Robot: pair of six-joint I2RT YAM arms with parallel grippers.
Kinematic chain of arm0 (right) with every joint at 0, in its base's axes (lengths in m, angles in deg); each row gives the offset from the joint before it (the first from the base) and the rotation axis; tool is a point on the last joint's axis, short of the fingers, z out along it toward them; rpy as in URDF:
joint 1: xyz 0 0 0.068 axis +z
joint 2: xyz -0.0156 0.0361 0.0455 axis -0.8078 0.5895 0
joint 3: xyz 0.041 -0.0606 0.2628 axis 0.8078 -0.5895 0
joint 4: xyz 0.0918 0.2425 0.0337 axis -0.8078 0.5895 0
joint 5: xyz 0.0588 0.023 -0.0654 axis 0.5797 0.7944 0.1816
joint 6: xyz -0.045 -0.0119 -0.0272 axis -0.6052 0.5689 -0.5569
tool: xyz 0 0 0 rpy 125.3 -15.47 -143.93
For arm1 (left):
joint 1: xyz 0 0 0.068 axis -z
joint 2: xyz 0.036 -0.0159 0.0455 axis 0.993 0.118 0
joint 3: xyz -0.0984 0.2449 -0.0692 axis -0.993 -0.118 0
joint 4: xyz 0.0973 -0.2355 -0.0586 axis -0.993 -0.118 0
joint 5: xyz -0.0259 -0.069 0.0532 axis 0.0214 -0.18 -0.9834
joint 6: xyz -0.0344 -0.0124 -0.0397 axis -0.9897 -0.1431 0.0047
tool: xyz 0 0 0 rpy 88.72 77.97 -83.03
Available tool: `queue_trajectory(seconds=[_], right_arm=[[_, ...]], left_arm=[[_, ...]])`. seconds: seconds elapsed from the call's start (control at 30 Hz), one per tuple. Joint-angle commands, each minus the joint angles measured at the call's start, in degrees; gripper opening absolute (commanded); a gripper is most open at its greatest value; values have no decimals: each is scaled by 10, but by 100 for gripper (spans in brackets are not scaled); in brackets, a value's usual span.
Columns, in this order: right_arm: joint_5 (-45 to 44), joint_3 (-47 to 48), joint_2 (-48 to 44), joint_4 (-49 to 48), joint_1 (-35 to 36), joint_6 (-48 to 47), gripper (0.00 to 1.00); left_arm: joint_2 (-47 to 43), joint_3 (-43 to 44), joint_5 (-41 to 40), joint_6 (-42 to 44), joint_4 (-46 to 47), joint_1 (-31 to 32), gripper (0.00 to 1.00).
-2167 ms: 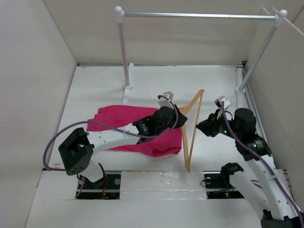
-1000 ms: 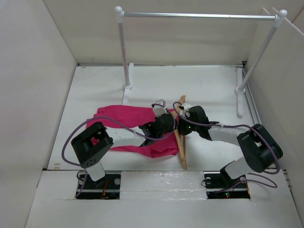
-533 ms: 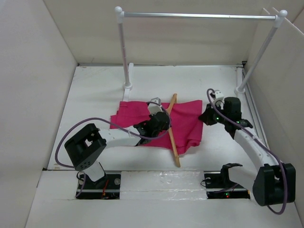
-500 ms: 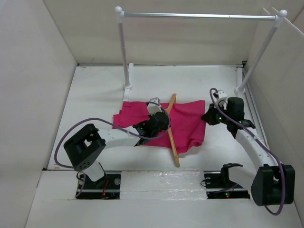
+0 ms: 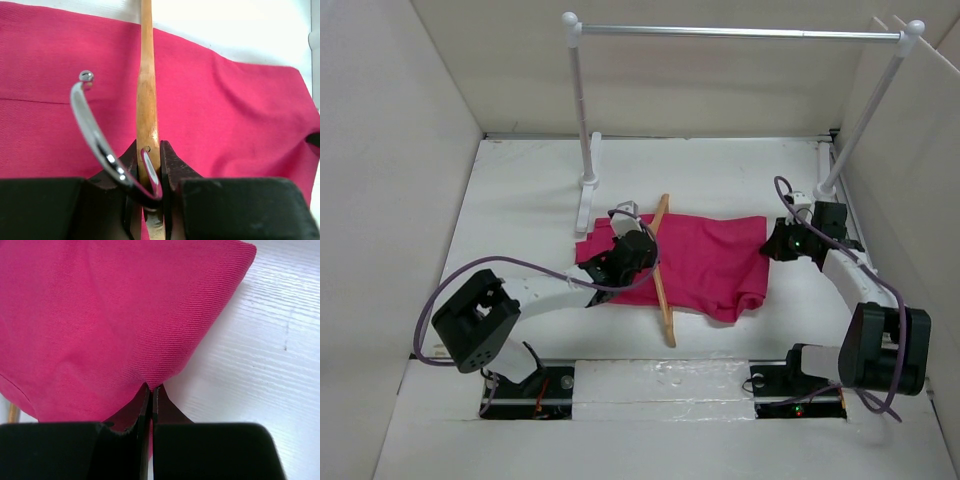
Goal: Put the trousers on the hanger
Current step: Place trousers on hanger
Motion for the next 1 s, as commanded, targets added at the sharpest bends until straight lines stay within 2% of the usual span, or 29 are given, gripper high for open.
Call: queue_trajectory(seconds=[0.0,0.23,0.27,0.3,0.33,0.43,0.53,0.57,0.6,0.63,0.7,0.73,0.83,0.97], right_arm=[[7,13,11,-54,19,-5,0],[-3,-14,32,-96,41,8,0],[-3,-12,36,-92,47,9,3],[-7,9,43,-72,52,0,13],[-11,23,42,-54,52,-10,38],[-22,78,-11,24,76,-35,67],[-24,142,-107,92,134,-27,75],[-23,155,-129,104,158,3,75],[-32,171,-179,90,244,55,78],[-32,171,-180,90,245,97,78],[-50,170,-201,27,336,162,80],[-71,170,-207,-23,364,214,82],[-125,176,-195,-87,446,276,86],[-127,217,-116,-115,490,274,88]], left_arm=[[-11,25,-7,54,-36,17,0],[-13,56,38,45,-11,24,0],[-12,63,38,45,-14,24,0],[-13,85,33,44,-37,24,0],[-18,99,17,43,-52,24,0],[-48,171,-12,61,-117,24,0],[-65,273,-34,93,-186,24,0],[-68,296,-38,96,-200,24,0],[-77,348,-35,108,-236,24,0],[-77,349,-35,108,-236,24,0],[-85,377,-32,111,-251,24,0],[-86,386,-32,109,-257,24,0],[-82,423,-19,113,-277,24,0],[-70,495,-6,129,-311,24,0]])
